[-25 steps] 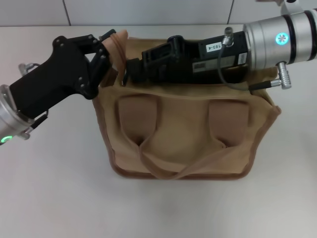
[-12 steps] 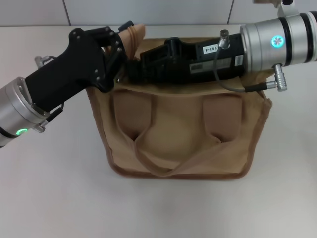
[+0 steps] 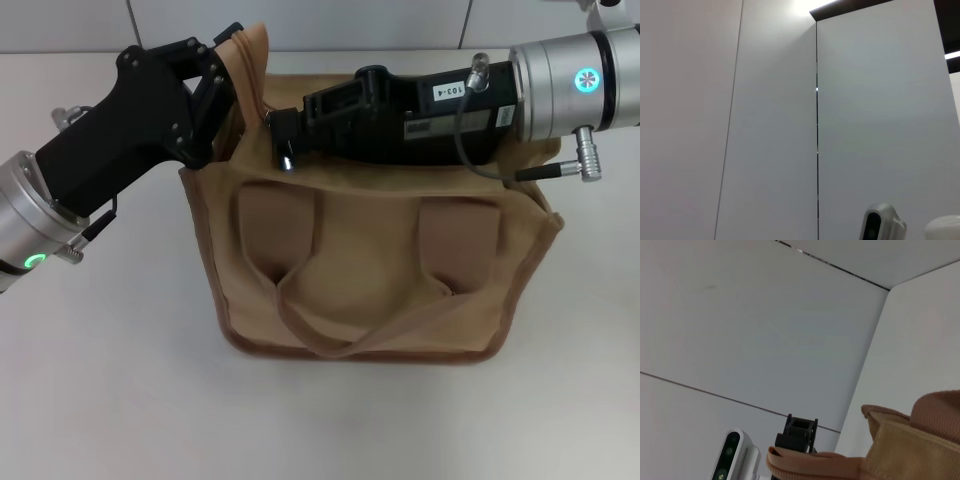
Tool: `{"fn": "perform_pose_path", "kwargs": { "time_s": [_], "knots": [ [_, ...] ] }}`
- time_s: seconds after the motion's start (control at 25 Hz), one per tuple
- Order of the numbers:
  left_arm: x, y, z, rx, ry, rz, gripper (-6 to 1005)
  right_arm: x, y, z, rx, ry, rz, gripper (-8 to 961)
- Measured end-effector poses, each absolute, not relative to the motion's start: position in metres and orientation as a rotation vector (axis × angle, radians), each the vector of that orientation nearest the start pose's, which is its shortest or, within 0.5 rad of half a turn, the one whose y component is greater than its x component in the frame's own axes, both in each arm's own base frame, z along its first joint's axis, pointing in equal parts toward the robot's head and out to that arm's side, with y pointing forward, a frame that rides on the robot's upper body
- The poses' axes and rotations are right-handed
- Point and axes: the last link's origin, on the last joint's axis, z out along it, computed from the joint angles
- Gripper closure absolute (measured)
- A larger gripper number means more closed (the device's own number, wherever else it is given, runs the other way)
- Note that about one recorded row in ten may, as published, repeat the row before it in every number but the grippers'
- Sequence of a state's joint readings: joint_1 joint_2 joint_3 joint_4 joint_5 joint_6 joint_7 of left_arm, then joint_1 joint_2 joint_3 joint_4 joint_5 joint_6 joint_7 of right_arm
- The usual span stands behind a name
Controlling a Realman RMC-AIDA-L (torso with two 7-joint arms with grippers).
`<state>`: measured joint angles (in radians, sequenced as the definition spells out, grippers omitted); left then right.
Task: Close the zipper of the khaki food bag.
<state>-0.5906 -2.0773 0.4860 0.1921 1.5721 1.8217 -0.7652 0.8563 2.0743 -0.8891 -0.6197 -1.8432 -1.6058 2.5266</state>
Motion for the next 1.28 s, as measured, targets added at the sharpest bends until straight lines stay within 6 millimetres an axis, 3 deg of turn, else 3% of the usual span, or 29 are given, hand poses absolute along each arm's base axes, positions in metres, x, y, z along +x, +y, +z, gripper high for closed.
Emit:
{"fn": "perform_pose_path", "kwargs": {
  "time_s": [0.76, 1.08, 1.28],
  "knots": [
    [-0.212, 0.315, -0.001, -2.225, -0.162, -1.505, 919, 0.116, 0.378, -0.027, -2.797, 1.771, 0.74, 806],
    [-0.215, 0.312, 0.0, -2.212, -0.166, -1.513, 915, 0.123, 0.379, -0.016, -2.764, 1.735, 0.75, 936],
    [-0.219, 0.31, 0.004, -2.185, -0.176, -1.514, 912, 0.132, 0.377, 0.001, -2.707, 1.713, 0.753, 942]
  ]
}}
